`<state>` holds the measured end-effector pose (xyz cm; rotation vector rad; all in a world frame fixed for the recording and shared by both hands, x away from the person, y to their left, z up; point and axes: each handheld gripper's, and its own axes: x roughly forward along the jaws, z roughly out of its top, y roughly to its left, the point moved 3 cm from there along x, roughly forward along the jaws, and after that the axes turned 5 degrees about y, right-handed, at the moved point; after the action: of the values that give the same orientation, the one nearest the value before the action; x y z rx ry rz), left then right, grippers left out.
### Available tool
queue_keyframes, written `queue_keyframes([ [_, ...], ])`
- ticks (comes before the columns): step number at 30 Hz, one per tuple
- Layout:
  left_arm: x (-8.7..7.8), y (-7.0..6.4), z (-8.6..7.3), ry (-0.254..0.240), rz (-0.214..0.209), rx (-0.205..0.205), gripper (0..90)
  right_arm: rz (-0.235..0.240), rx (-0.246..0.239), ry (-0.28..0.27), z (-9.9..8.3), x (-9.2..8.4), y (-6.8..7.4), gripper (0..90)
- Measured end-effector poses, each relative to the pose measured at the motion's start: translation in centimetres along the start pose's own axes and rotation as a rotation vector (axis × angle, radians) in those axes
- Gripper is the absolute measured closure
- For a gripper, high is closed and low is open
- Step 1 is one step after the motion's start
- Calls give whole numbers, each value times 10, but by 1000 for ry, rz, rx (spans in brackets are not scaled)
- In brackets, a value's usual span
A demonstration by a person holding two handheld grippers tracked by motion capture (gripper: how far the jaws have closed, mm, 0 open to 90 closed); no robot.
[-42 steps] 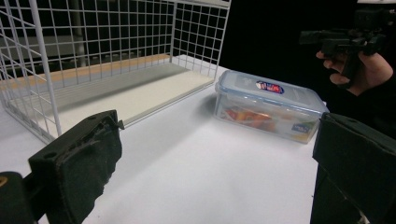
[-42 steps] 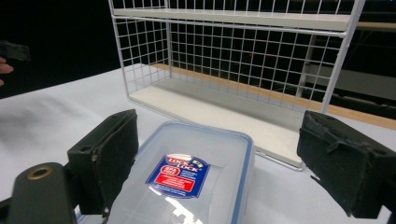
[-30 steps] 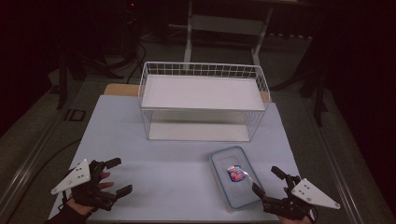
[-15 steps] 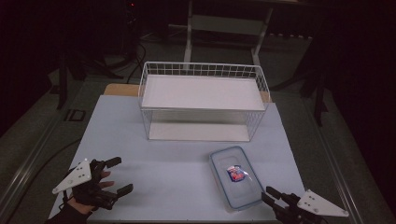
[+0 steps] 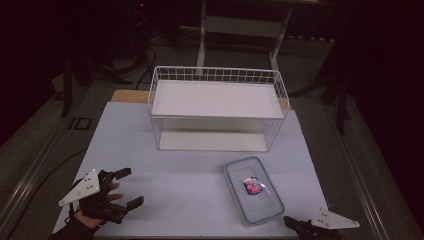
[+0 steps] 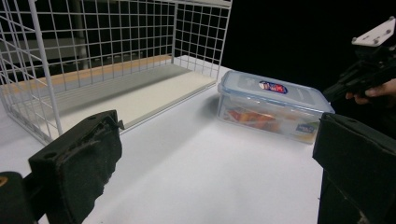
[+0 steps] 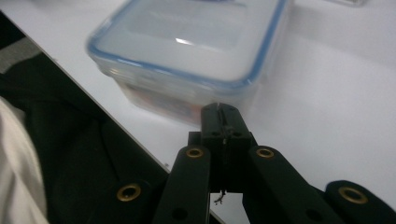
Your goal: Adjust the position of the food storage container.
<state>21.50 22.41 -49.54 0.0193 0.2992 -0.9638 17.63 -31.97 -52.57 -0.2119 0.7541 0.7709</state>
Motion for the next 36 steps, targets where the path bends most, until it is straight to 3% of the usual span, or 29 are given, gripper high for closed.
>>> queue_keyframes([
  [3,1,0,0,1,-1,-2,11,-2,29,37,-3,7,-6,899],
  [8,1,0,-1,3,-3,4,10,33,22,66,-3,18,-6,899],
  [13,1,0,-1,2,-2,1,11,38,36,55,-2,20,-9,900],
  [24,1,1,-1,-3,-1,-1,11,-17,49,60,4,27,-20,900],
  [36,2,0,0,-5,0,-2,11,39,-18,73,17,37,-8,900],
])
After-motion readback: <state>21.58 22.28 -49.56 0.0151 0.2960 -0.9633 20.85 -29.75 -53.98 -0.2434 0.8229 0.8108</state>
